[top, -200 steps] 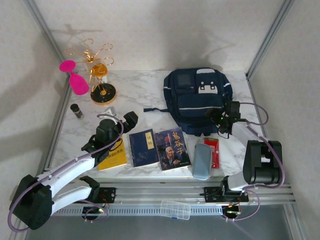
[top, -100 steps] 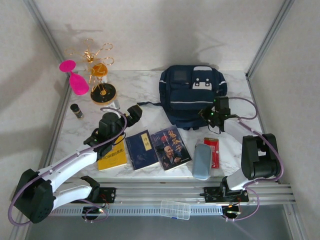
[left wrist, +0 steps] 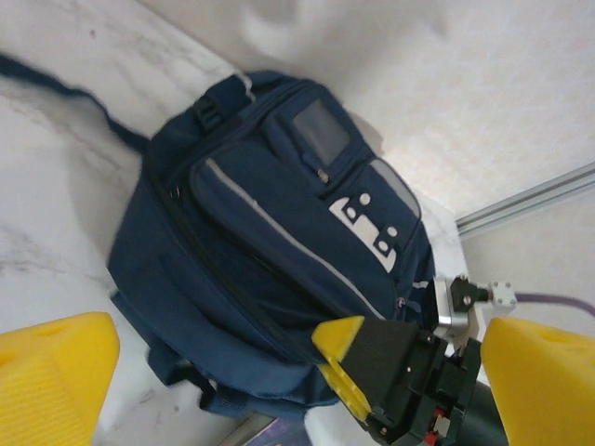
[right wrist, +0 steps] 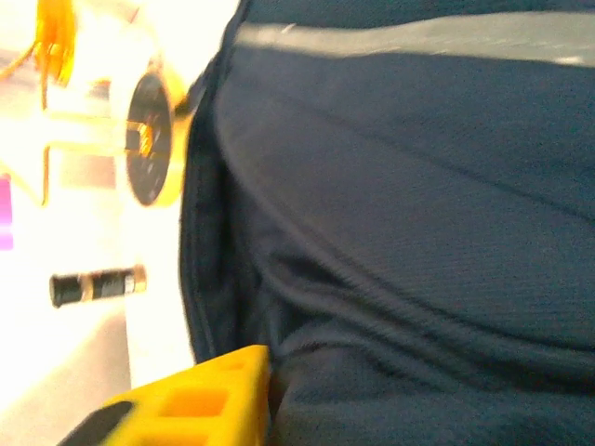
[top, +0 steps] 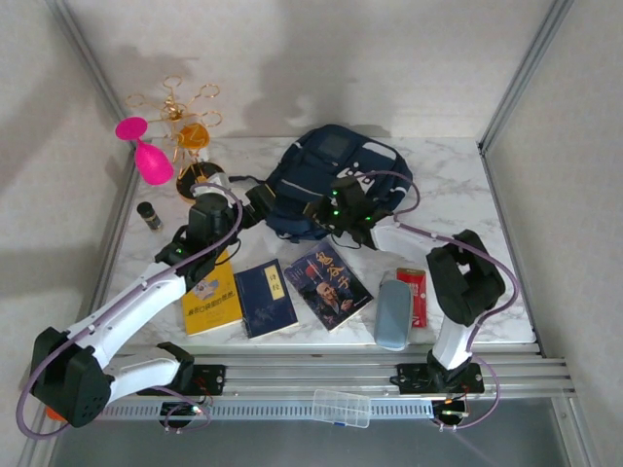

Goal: Pack the student bag

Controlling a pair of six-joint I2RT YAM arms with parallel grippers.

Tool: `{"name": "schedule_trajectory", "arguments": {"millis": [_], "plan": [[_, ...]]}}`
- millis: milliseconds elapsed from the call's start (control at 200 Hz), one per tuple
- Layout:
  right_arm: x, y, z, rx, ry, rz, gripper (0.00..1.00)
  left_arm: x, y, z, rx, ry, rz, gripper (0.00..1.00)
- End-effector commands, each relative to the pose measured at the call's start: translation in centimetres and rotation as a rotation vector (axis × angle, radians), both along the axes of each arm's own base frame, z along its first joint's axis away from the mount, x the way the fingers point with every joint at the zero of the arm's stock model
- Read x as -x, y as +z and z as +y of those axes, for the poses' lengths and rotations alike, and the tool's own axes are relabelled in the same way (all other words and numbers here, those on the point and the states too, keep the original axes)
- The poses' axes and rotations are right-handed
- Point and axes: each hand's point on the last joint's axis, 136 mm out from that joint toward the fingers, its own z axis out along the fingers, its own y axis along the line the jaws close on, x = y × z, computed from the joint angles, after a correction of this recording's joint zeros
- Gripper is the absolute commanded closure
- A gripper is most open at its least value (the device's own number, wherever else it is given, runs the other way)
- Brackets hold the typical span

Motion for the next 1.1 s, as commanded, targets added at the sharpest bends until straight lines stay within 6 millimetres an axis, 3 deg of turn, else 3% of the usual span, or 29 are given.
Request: {"name": "schedule_trajectory", "arguments": {"millis": [0,70,175,255,355,516,656,761,896,1096], "plan": [[-2.6,6.5,0.5,-0.087,-0.010,-0.206,0.61,0.3,-0.6,-0.2,0.003,-0.026,0.046,0.01],[-1.5,6.7,-0.9,-0.031,-0.005,-0.212,0.48,0.3,-1.1,-0.2,0.001,-0.027,0.060,0.01],[0.2,6.8,-3.5,0.057,-0.002,-0.226,0.35,0.4,-1.7,-1.0,0.029,-0.058,0.082,0.01],[1.3,6.1,-6.9,0.116,-0.037,-0.197,0.26,0.4,-2.2,-2.3,0.065,-0.092,0.096,0.01],[2.0,5.1,-11.0,0.116,-0.068,-0.133,0.21,0.7,-2.4,-4.2,0.082,-0.129,0.099,0.01],[0.4,2.8,-18.9,0.147,-0.184,-0.050,0.17,1.4,-3.5,-8.0,0.121,-0.167,0.117,0.01],[-2.6,0.5,-23.1,0.166,-0.246,-0.007,0.14,2.0,-5.6,-12.2,0.140,-0.226,0.148,0.01],[-4.9,-1.8,-24.3,0.155,-0.253,0.045,0.13,1.6,-7.4,-14.2,0.128,-0.249,0.172,0.01],[-7.4,-3.3,-24.1,0.127,-0.219,0.037,0.13,0.7,-9.2,-16.1,0.120,-0.292,0.183,0.01],[-10.0,-5.5,-22.6,0.047,-0.173,0.042,0.22,-0.5,-12.2,-16.2,0.047,-0.263,0.210,0.01]]}}
